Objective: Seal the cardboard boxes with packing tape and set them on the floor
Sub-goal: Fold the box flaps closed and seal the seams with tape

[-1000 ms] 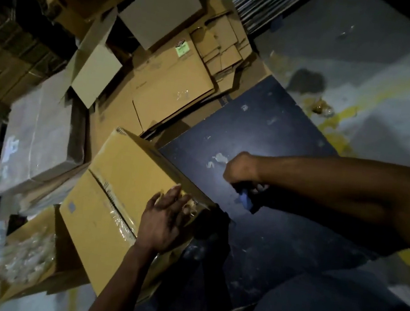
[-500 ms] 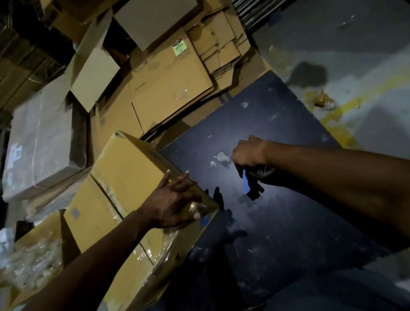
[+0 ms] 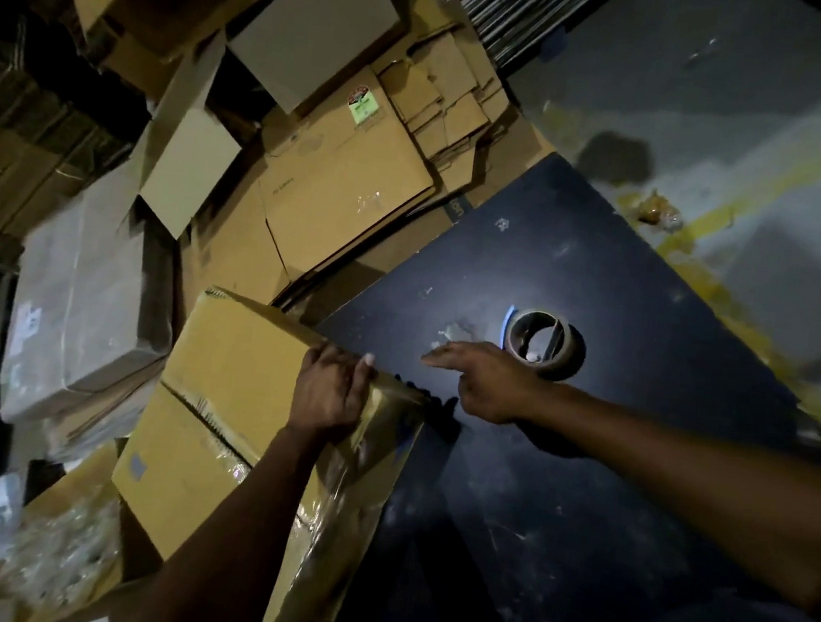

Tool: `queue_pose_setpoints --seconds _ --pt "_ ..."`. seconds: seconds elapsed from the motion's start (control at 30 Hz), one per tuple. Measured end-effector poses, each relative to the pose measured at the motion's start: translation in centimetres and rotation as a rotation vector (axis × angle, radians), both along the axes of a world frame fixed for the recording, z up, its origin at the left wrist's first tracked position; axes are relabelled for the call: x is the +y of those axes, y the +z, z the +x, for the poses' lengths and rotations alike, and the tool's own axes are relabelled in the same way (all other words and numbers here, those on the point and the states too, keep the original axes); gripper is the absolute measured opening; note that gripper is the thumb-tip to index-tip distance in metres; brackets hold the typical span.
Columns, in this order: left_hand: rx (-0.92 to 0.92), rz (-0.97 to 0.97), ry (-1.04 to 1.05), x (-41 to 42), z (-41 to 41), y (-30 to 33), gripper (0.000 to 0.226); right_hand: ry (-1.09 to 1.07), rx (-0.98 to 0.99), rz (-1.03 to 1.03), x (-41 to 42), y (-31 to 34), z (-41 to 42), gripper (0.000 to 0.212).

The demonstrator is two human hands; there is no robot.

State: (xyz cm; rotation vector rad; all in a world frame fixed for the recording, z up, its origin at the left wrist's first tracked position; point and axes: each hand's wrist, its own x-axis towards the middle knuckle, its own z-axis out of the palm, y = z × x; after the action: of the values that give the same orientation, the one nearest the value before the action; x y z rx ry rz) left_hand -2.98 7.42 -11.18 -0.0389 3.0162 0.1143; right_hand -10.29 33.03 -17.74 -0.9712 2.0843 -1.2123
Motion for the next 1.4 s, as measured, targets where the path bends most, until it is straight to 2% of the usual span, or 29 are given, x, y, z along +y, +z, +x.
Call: queue_pose_setpoints --seconds 0.1,0.2,0.37,0.47,0.57,0.67,0.73,0.83,1.0,1.07,1.23,1.33,1.4 --pt "0.122 0.063 0.143 -2.9 -2.9 -0.7 0.072 -0.156 -0.143 -0.09 -1.7 -0.5 0.3 0.069" --pt "0.232 0.079 0.296 -4.4 -5.8 -1.1 0.074 -0.246 -0.178 -0.181 -3.4 -0.6 -1.4 0.07" --pt "0.266 0.05 0.444 -5.7 -9.5 -1.4 0.071 -0.264 -0.213 -0.194 -8.4 0.2 -6.3 0.075" --pt "0.243 0.036 0.476 -5.1 -12.0 -1.0 0.069 -0.361 -0.255 -0.211 -10.4 -1.1 -8.3 0.072" --pt "0.271 0.354 0.423 -5.1 -12.1 -0.5 0.064 -0.418 -0.314 -0.218 -11.6 -2.6 -8.5 0.071" --pt "0.323 0.459 0.274 -5.4 -7.9 0.4 0.047 -0.435 -0.385 -0.25 -12.8 -3.2 -7.4 0.073" --pt "0.23 0.45 0.127 -5.8 -4.2 0.5 0.04 -0.449 -0.437 -0.293 -13.7 -3.2 -6.7 0.077" --pt "0.112 0.299 -0.059 -7.1 -1.5 -0.8 0.053 -0.439 -0.465 -0.36 -15.0 -3.2 -5.9 0.078" --pt "0.11 0.25 -0.033 -7.2 -1.9 -1.4 0.054 -0.538 -0.449 -0.488 -16.1 -2.9 -3.6 0.067" --pt "0.108 0.244 -0.043 -7.0 -1.7 -1.4 0.055 -0.554 -0.439 -0.515 -16.4 -3.2 -2.4 0.071" --pt "0.116 0.241 -0.046 -7.4 -1.8 -2.0 0.056 -0.527 -0.305 -0.471 -17.5 -3.4 -0.1 0.084" --pt "0.11 0.246 -0.053 -7.6 -1.8 -2.2 0.057 -0.527 -0.214 -0.46 -17.6 -3.4 1.3 0.081" --pt "0.106 0.239 -0.052 -7.6 -1.7 -2.1 0.057 -0.573 -0.231 -0.479 -17.2 -3.7 2.0 0.076"
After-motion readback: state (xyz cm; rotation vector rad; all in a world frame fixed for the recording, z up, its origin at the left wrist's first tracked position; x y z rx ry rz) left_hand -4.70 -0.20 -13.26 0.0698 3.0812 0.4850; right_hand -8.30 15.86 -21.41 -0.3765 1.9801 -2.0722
